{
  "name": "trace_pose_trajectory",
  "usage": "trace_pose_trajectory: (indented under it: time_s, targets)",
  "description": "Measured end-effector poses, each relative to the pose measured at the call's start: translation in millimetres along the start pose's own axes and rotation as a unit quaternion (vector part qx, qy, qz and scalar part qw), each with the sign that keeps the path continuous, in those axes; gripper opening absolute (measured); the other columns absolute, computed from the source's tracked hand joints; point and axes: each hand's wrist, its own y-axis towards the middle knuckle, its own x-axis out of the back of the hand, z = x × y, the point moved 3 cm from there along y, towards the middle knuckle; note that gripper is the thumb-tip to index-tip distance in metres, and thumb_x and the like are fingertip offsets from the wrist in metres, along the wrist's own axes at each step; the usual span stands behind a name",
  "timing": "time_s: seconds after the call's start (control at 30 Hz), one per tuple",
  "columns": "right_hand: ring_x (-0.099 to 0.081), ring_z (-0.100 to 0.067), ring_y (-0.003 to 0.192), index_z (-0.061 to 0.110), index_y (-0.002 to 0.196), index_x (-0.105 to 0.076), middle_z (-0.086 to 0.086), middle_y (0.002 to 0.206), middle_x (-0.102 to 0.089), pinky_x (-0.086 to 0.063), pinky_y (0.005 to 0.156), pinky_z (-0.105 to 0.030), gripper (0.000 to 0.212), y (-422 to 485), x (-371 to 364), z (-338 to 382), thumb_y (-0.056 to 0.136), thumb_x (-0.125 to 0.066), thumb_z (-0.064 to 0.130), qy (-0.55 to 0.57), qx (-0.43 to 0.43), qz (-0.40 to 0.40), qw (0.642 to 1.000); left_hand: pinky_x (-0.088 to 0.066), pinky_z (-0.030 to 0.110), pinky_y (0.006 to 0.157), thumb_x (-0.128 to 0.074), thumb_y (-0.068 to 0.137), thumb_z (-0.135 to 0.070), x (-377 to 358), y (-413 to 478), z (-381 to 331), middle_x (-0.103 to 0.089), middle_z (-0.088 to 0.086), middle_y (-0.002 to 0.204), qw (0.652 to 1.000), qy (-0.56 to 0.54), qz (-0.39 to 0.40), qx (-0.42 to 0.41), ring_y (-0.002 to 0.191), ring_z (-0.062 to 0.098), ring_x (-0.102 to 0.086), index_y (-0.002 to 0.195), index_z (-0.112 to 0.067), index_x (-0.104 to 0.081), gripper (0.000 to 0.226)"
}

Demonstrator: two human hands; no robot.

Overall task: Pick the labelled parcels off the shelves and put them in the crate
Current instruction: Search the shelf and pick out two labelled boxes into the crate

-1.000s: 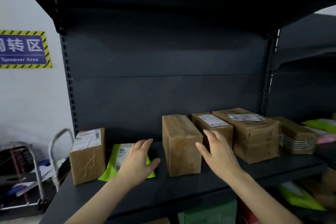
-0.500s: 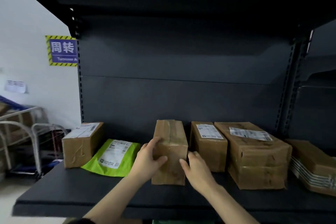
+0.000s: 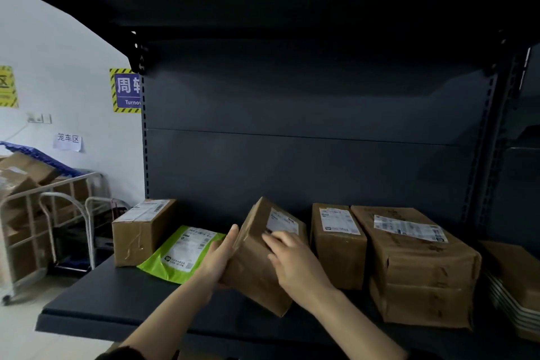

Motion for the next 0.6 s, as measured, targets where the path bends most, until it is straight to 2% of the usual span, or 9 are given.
trace_pose_trajectory:
  time_s: [0.03, 0.1, 0.2, 0.3, 0.37, 0.43, 0.5, 0.53, 0.6]
  targets:
    - [-0.032, -0.009, 0.131, 0.021, 0.143, -0.034, 0.007, 0.141, -0.038, -0.028, 0.108, -0.024, 0.044, 2, -3, 1, 0.100, -0.036, 0.027, 0.005, 0.003, 0.008, 1.000, -0.054, 0.043, 0.079, -0.057, 0.069, -0.075, 2, 2, 0, -0.061, 0.007, 0.114, 1.000, -0.008, 0.009, 0.022, 0.096, 0.024, -0.061, 0.123, -0.022, -0.049, 0.076]
    - [-0.035, -0.007, 0.129, 0.021, 0.141, -0.038, 0.008, 0.139, -0.040, -0.029, 0.107, -0.022, 0.044, 2, -5, -2, 0.099, -0.037, 0.034, 0.028, -0.026, 0.004, 0.999, -0.050, 0.044, 0.086, -0.059, 0.072, -0.070, 6, 5, -1, -0.059, 0.007, 0.098, 0.999, -0.016, 0.019, 0.047, 0.087, 0.025, -0.057, 0.102, -0.021, -0.051, 0.058]
    - [-0.041, -0.008, 0.125, 0.017, 0.136, -0.044, 0.003, 0.136, -0.045, -0.033, 0.100, -0.018, 0.046, -8, -7, -25, 0.097, -0.039, 0.039, 0.076, -0.156, -0.040, 0.984, -0.048, 0.045, 0.093, -0.059, 0.075, -0.065, 12, 13, -1, -0.055, 0.009, 0.093, 0.997, 0.007, 0.022, 0.080, 0.084, 0.026, -0.053, 0.087, -0.019, -0.050, 0.049]
    - [-0.051, -0.011, 0.116, 0.013, 0.131, -0.049, 0.000, 0.128, -0.054, -0.039, 0.094, -0.021, 0.046, -16, -17, -43, 0.096, -0.039, 0.042, 0.189, -0.273, 0.006, 0.943, -0.048, 0.046, 0.091, -0.064, 0.070, -0.064, 17, 14, 0, -0.056, 0.014, 0.102, 0.994, 0.009, 0.045, 0.104, 0.092, 0.031, -0.054, 0.092, -0.018, -0.049, 0.054]
    - [-0.057, -0.005, 0.099, 0.013, 0.122, -0.056, 0.004, 0.112, -0.062, -0.044, 0.083, -0.018, 0.039, -16, -22, -43, 0.097, -0.040, 0.039, 0.275, -0.294, 0.018, 0.915, -0.049, 0.047, 0.088, -0.069, 0.066, -0.059, 21, 16, 0, -0.055, 0.016, 0.110, 0.990, 0.018, 0.081, 0.112, 0.100, 0.034, -0.054, 0.099, -0.019, -0.049, 0.056]
    - [-0.054, 0.003, 0.090, 0.014, 0.121, -0.056, 0.008, 0.108, -0.062, -0.042, 0.072, -0.009, 0.034, -15, -21, -39, 0.097, -0.041, 0.034, 0.279, -0.279, 0.005, 0.919, -0.050, 0.048, 0.085, -0.074, 0.059, -0.052, 22, 17, 2, -0.055, 0.017, 0.115, 0.987, 0.004, 0.122, 0.102, 0.104, 0.036, -0.054, 0.106, -0.020, -0.050, 0.062]
    - [-0.049, 0.004, 0.090, 0.015, 0.128, -0.050, 0.011, 0.112, -0.056, -0.039, 0.066, -0.003, 0.035, -16, -17, -36, 0.098, -0.042, 0.030, 0.253, -0.255, 0.000, 0.933, -0.050, 0.049, 0.086, -0.082, 0.049, -0.042, 23, 20, 7, -0.056, 0.016, 0.116, 0.986, -0.017, 0.151, 0.062, 0.106, 0.036, -0.054, 0.109, -0.023, -0.053, 0.070]
    - [-0.048, 0.002, 0.095, 0.015, 0.132, -0.046, 0.009, 0.116, -0.054, -0.039, 0.068, -0.001, 0.037, -17, -14, -36, 0.098, -0.042, 0.029, 0.231, -0.243, -0.001, 0.942, -0.051, 0.047, 0.085, -0.081, 0.044, -0.038, 24, 21, 9, -0.058, 0.013, 0.114, 0.987, -0.028, 0.158, 0.026, 0.105, 0.034, -0.055, 0.111, -0.025, -0.053, 0.074]
    - [-0.048, -0.007, 0.113, 0.014, 0.137, -0.042, 0.002, 0.130, -0.050, -0.038, 0.084, -0.006, 0.043, -19, -9, -37, 0.097, -0.043, 0.030, 0.178, -0.228, -0.012, 0.957, -0.053, 0.041, 0.077, -0.076, 0.037, -0.033, 23, 22, 12, -0.062, 0.008, 0.112, 0.986, -0.055, 0.151, -0.049, 0.102, 0.029, -0.058, 0.121, -0.030, -0.049, 0.088]
